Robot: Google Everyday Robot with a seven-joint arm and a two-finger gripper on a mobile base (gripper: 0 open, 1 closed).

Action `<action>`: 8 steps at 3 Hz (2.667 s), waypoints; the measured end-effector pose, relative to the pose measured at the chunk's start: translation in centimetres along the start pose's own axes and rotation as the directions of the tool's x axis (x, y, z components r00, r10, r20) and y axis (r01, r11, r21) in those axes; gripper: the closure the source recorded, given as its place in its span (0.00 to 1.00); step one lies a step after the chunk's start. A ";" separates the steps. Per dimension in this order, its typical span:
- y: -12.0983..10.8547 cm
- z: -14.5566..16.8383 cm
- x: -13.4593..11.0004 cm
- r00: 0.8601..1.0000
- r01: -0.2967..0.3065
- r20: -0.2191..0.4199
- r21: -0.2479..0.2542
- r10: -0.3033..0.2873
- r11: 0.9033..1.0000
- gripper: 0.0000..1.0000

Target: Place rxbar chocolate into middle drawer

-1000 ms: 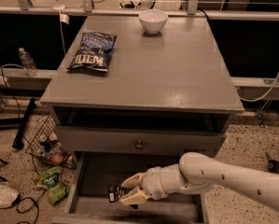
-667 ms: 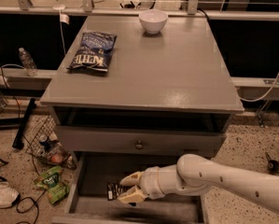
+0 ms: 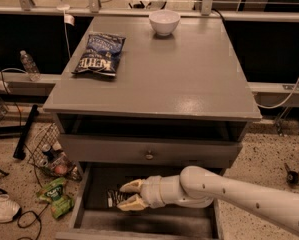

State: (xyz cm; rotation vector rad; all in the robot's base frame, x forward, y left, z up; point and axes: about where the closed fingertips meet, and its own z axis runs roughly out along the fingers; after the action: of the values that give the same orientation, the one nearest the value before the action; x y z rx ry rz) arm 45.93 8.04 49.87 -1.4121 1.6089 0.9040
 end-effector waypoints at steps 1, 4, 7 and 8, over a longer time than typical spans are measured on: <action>-0.5 2.2 1.0 1.000 0.006 0.029 -0.002 -0.006 1.000 1.00; -0.6 6.8 3.0 1.000 -0.001 -0.014 0.030 0.001 1.000 1.00; -0.3 7.1 2.8 1.000 0.001 -0.011 0.021 0.000 1.000 0.36; -0.2 7.2 2.7 1.000 0.001 -0.010 0.019 -0.001 1.000 0.12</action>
Offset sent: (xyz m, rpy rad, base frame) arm 0.0157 0.0444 -0.0574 -0.0284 -0.0251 -0.0204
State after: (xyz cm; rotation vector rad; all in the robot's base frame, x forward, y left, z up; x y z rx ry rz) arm 46.72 13.30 44.32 -1.4064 1.6200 0.8808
